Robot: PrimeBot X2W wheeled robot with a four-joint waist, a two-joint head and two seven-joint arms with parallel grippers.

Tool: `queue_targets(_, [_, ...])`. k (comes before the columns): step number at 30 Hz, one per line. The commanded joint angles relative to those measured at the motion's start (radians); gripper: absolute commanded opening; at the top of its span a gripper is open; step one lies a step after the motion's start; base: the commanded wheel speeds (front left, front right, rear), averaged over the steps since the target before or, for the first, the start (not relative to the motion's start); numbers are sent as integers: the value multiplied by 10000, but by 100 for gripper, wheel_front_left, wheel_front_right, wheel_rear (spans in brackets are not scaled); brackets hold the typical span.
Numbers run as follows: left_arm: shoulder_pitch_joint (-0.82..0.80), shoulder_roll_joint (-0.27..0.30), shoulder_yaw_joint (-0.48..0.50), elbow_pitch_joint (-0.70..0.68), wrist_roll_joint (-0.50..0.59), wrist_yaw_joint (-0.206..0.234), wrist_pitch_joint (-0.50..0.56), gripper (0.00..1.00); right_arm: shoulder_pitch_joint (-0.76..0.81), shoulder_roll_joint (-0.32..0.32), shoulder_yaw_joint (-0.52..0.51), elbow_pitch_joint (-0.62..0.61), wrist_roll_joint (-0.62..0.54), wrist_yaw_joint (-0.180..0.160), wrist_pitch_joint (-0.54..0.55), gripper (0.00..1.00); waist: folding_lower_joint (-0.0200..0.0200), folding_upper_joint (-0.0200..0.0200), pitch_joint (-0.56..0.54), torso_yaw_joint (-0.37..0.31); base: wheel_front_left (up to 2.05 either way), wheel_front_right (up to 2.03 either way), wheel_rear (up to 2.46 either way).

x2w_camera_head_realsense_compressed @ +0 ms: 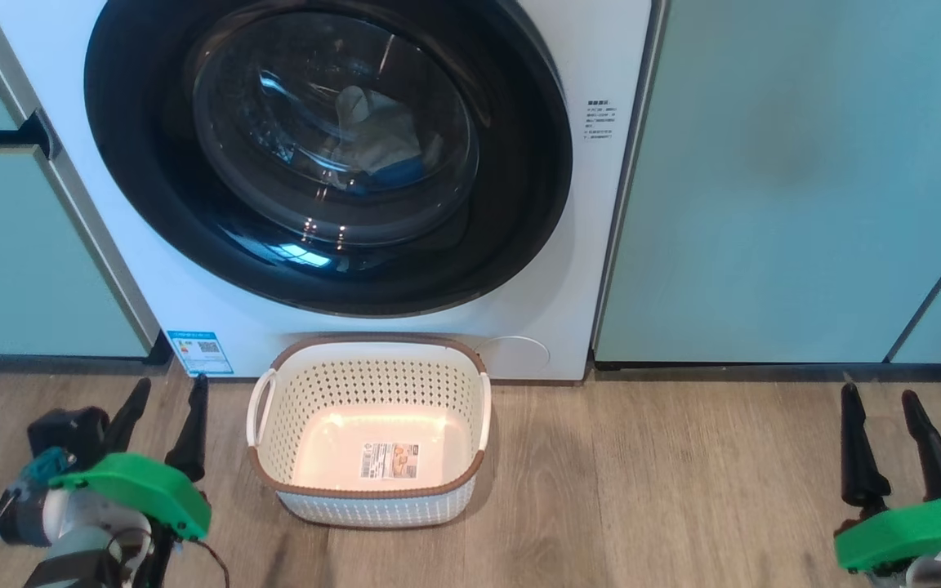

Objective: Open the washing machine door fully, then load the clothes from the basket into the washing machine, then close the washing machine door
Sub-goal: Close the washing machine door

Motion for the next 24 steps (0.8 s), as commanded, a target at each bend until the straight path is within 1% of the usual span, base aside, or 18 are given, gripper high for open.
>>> queue_targets(1, [-411, 275, 469, -252, 109, -12, -92, 100, -201, 3, 234, -248, 25, -32, -69, 100, 0, -1, 0, 17, 0, 0, 0])
queue_targets(24, [-390, 220, 482, -339, 269, -12, -92, 100, -364, 3, 471, 472, 29, -32, -69, 100, 0, -1, -15, 293, 0, 0, 0])
